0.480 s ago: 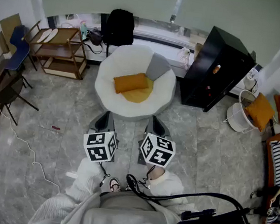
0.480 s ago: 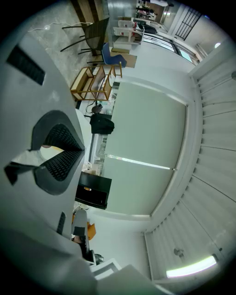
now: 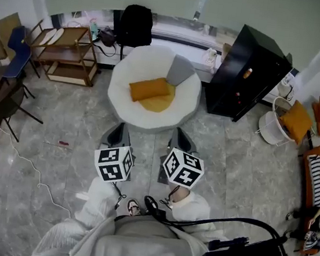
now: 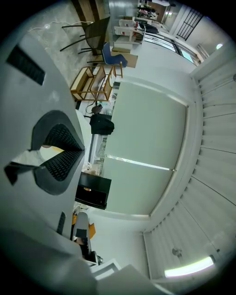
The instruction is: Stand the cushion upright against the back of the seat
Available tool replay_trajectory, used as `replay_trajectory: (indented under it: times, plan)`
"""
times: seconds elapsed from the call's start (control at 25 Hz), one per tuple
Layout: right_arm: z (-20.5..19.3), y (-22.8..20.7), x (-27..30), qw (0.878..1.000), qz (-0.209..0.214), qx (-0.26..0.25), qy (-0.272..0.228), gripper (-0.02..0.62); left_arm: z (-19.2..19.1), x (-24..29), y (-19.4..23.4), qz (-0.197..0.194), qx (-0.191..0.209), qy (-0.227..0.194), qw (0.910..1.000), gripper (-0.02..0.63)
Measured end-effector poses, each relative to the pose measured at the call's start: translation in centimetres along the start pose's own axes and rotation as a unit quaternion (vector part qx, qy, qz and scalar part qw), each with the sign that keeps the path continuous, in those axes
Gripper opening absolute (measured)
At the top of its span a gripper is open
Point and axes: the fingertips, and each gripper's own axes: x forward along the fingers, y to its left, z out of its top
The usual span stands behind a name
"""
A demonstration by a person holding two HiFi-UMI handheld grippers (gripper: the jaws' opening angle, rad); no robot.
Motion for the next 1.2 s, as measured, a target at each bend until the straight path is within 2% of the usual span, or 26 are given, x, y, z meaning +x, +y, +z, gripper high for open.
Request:
replay_trajectory:
  times: [0.32, 0.56, 0.8, 1.2]
  plan:
    - [-0.7, -0.6, 0.7, 1.000, -0.017, -0.003, 0.013, 0.063, -0.7, 0.6, 0.6, 0.001, -0.007, 0.006, 1.0000, -0.005]
    - [-1.0, -1.5, 3.3, 1.000, -0.013, -0.003, 0.021, 0.063, -1.2, 2.9, 1.1, 0.009, -0.009, 0.009, 0.9999, -0.005]
    - [0.3, -2.6, 8.0, 1.000, -0.003, -0.001, 0.023, 0.063, -0.3, 7.0, 2.2, 0.026, -0.007, 0.009, 0.9996, -0.005]
    - [4.1, -5.4, 16.3, 1.000, 0.008, 0.010, 0.019, 0.063, 3.1, 15.5, 1.8, 0.032, 0.008, -0.001, 0.9995, -0.005]
